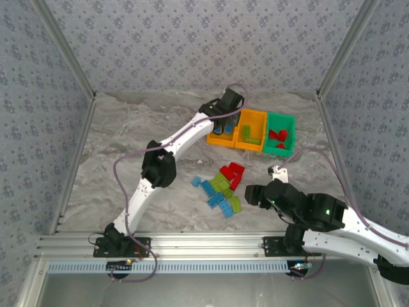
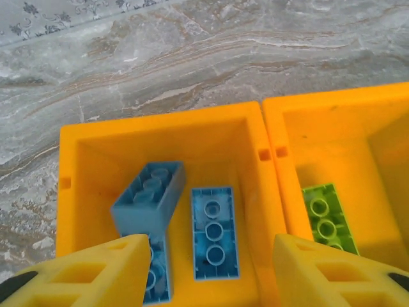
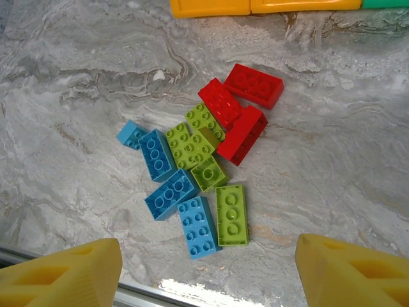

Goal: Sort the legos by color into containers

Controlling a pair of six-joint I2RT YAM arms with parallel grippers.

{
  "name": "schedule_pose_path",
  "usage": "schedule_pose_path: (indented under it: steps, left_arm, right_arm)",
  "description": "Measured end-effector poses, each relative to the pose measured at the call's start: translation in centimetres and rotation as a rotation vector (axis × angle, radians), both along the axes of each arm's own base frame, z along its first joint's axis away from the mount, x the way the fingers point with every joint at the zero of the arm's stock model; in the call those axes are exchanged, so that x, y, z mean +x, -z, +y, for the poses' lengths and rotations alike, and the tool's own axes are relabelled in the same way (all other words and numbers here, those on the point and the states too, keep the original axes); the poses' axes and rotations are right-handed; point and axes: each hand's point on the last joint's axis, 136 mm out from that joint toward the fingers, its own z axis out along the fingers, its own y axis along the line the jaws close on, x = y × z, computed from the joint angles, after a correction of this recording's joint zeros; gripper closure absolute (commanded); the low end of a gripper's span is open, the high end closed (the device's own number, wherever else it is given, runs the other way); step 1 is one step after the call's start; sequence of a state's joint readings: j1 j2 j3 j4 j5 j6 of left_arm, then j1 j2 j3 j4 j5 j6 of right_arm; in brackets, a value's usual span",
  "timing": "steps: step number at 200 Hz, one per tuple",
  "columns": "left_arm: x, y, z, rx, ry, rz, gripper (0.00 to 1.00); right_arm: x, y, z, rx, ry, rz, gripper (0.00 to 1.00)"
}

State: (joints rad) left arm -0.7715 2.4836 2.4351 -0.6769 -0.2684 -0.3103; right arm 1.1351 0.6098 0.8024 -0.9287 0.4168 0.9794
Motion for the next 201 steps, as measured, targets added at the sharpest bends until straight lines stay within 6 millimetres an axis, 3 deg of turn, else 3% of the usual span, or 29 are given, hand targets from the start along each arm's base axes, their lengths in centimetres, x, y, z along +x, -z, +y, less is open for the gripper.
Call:
schedule_pose_path:
  steps: [15,35,56,79,106,129,152,177,201]
  left_arm:
    - [-2.3,-0.7,1.1,0.009,0.02,0.028,0.48]
    - [-6.7,-2.8,3.5,-0.003,0.051,0.034,0.47]
    - [-12.0,-7.6,6.5,-0.064,0.097,-0.035,0.46]
    - [-17.8,-13.0,9.6,-0.132,0.186,-0.164,0.43]
    - [-23.7,-15.8,12.8,-0.123,0.341,-0.278,0.33]
    - [-27.1,-15.0,14.5,-0.05,0.514,-0.316,0.26]
    - [-30.0,-11.8,15.9,0.055,0.698,-0.337,0.19]
    - [-32.5,-8.0,16.1,0.134,0.886,-0.324,0.07]
    - [-34.1,-6.4,15.9,0.169,1.031,-0.328,0.02]
  right_arm:
    - [0.1,0.4,-0.1,-0.01,0.008,-0.005,0.25]
    - [0.4,1.6,-0.3,-0.041,0.025,0.006,0.25]
    - [1.2,2.9,-0.2,-0.088,0.054,0.03,0.25]
    - [2.5,4.5,1.4,-0.116,0.06,0.068,0.25]
    - [4.0,7.1,4.0,-0.144,0.051,0.133,0.29]
    - [4.5,9.8,4.8,-0.2,0.047,0.197,0.33]
    - [3.8,12.3,4.8,-0.23,0.028,0.256,0.34]
    - [2.3,14.8,4.5,-0.234,-0.005,0.328,0.35]
    - [2.0,15.8,4.8,-0.228,-0.017,0.365,0.37]
